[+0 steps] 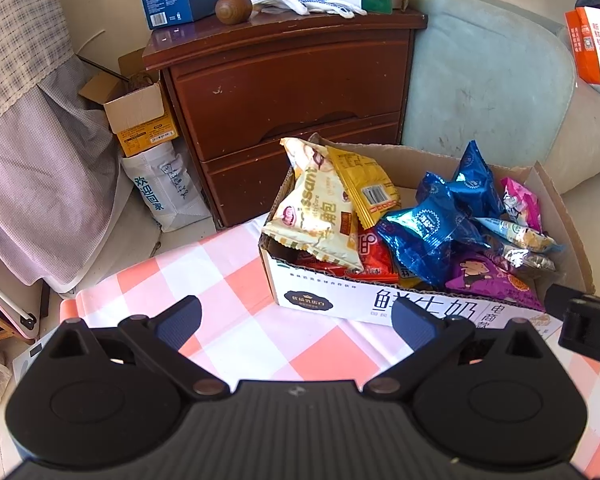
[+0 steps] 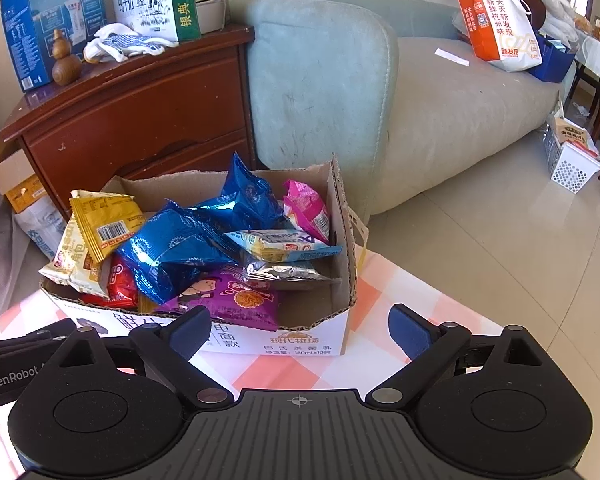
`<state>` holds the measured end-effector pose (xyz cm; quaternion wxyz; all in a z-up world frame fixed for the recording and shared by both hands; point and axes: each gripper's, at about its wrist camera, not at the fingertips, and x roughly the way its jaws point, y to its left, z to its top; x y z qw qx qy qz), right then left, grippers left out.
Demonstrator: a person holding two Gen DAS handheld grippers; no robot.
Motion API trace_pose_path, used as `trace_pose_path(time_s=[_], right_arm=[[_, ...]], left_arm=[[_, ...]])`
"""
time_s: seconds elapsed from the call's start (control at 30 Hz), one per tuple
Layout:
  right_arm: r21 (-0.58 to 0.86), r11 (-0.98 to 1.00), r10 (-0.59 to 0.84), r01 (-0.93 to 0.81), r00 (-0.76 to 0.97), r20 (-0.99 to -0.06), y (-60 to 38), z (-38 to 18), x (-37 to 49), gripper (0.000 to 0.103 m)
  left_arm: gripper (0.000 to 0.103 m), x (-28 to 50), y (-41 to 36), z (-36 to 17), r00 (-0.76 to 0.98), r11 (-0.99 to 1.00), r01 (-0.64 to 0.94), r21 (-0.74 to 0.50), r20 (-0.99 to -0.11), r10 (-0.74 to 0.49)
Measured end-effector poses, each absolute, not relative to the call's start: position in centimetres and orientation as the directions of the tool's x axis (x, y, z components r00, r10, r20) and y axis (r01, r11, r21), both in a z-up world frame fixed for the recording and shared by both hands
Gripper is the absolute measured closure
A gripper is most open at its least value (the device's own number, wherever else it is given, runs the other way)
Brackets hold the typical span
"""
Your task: Organize snacks
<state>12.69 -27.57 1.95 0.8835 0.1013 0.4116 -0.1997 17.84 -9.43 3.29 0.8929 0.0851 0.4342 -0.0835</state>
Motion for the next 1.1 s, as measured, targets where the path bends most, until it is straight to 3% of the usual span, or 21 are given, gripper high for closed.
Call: trace_pose_path(time_s=[1.1], right_arm=[[-0.017,0.905,-0.282,0.425,0.569,-0.772,-27.51,1.55,12.97,0.006]], left_arm=[[0.002,17.54,-10.08,3.5,0.621,0.967,0.234,0.103,-0.781,-0.067]])
